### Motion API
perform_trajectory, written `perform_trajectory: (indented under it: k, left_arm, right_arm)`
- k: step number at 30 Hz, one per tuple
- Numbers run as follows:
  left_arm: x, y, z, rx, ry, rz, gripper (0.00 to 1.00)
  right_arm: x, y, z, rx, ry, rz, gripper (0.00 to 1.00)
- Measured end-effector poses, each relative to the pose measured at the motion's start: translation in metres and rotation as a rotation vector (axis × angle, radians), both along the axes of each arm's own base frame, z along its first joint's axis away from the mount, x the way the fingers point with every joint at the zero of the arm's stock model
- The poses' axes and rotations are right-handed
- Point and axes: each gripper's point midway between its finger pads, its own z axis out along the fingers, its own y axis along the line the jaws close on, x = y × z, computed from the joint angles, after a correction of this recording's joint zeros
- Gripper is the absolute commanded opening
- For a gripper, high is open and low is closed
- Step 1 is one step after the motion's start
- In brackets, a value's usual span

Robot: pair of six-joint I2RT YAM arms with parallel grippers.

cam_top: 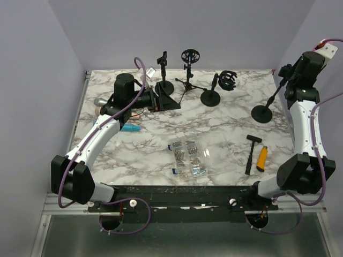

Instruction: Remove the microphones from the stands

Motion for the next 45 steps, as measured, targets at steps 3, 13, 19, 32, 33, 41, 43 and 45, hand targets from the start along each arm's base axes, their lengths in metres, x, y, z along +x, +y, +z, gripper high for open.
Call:
perform_trajectory:
  k: [3,13,19,32,33,41,43,45]
  left_arm:
    - [0.002,0.000,-0.005,0.010,0.001,-0.003,0.94]
    - [-0.003,-0.024,0.006,0.006,-0.167,-0.045,0.99]
    - [-0.019,-0.076,0.022,0.011,-0.378,-0.110,0.98]
    - [0.065,-0.180,0.049,0.012,-0.709,-0.143,0.99]
    - [0.070,-0.186,0.047,0.013,-0.715,-0.149,0.99]
    - [0.095,-0.214,0.043,0.006,-0.771,-0.186,0.99]
    - [0.098,-0.216,0.044,0.003,-0.787,-0.186,0.98]
    - [0.103,-0.220,0.043,0.002,-0.800,-0.188,0.98]
  right_arm:
    - [0.007,0.017,-0.001,0.020,-0.007,0.109,0.01]
    - [0.019,0.081,-0.003,0.051,-0.022,0.440,0.01]
    - [0.026,0.106,-0.003,0.073,-0.034,0.577,0.01]
    - [0.017,0.189,-0.005,0.059,-0.081,0.833,0.01]
    - [0.016,0.193,-0.005,0.054,-0.083,0.850,0.01]
    - [0.009,0.228,-0.006,0.018,-0.081,0.968,0.01]
    - [0.008,0.229,-0.006,0.016,-0.081,0.973,0.01]
    - [0.009,0.228,-0.006,0.011,-0.080,0.966,0.01]
